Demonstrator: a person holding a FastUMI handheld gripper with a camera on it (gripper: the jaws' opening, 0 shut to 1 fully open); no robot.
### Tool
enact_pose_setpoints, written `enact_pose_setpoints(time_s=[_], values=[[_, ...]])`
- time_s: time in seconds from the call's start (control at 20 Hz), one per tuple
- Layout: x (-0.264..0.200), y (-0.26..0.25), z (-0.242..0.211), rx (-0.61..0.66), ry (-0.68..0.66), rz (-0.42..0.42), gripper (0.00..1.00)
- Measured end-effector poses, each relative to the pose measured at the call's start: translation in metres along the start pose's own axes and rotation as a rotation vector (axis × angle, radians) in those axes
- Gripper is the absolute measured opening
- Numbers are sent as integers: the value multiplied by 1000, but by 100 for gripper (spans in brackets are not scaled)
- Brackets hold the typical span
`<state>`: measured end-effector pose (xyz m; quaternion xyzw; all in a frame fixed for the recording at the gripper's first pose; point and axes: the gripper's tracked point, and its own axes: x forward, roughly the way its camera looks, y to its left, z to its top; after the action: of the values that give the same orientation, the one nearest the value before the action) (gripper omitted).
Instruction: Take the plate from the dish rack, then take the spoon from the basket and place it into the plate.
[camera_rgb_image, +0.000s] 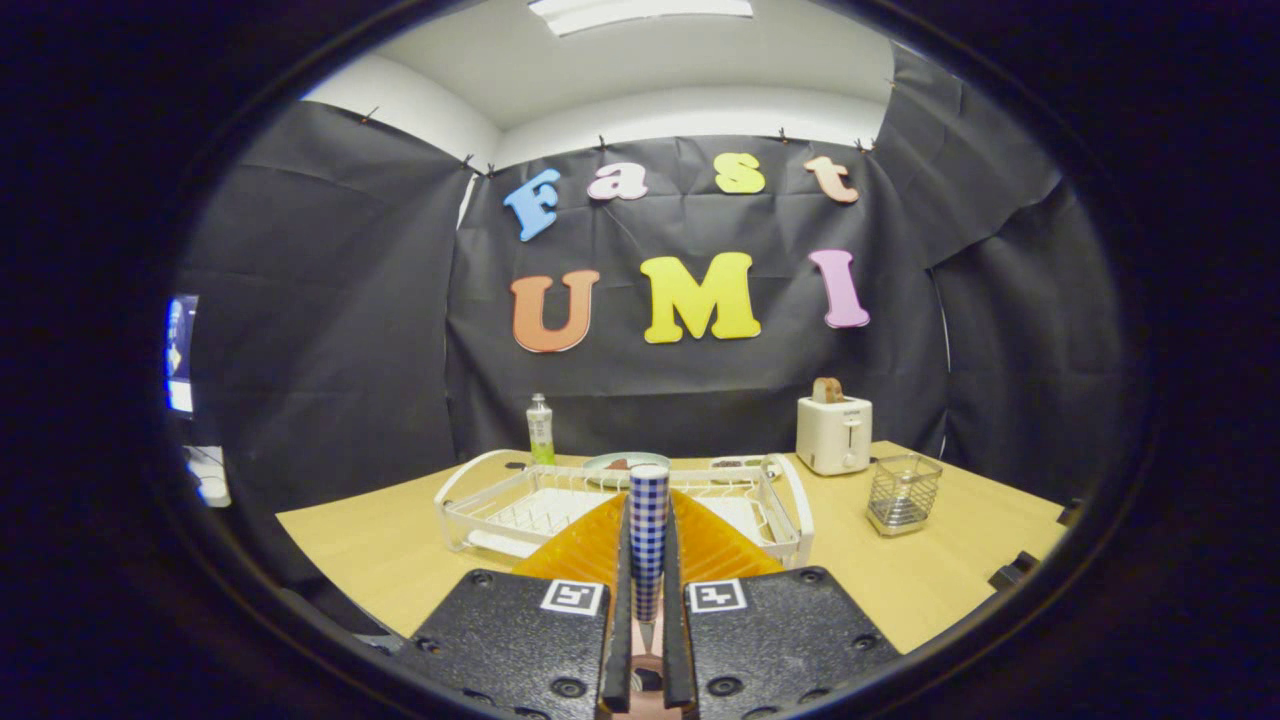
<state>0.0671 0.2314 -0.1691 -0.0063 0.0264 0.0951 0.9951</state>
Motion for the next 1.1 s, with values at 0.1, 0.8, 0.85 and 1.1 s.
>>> enact_pose_setpoints(time_s=[0.1, 0.8, 0.85, 1.1], values=[[-3, -4, -6, 9, 8, -9, 18], [-15, -28, -12, 21, 12, -49, 23], [-17, -33, -12, 24, 19, -59, 25], [-24, -60, -7, 71, 40, -106, 59]])
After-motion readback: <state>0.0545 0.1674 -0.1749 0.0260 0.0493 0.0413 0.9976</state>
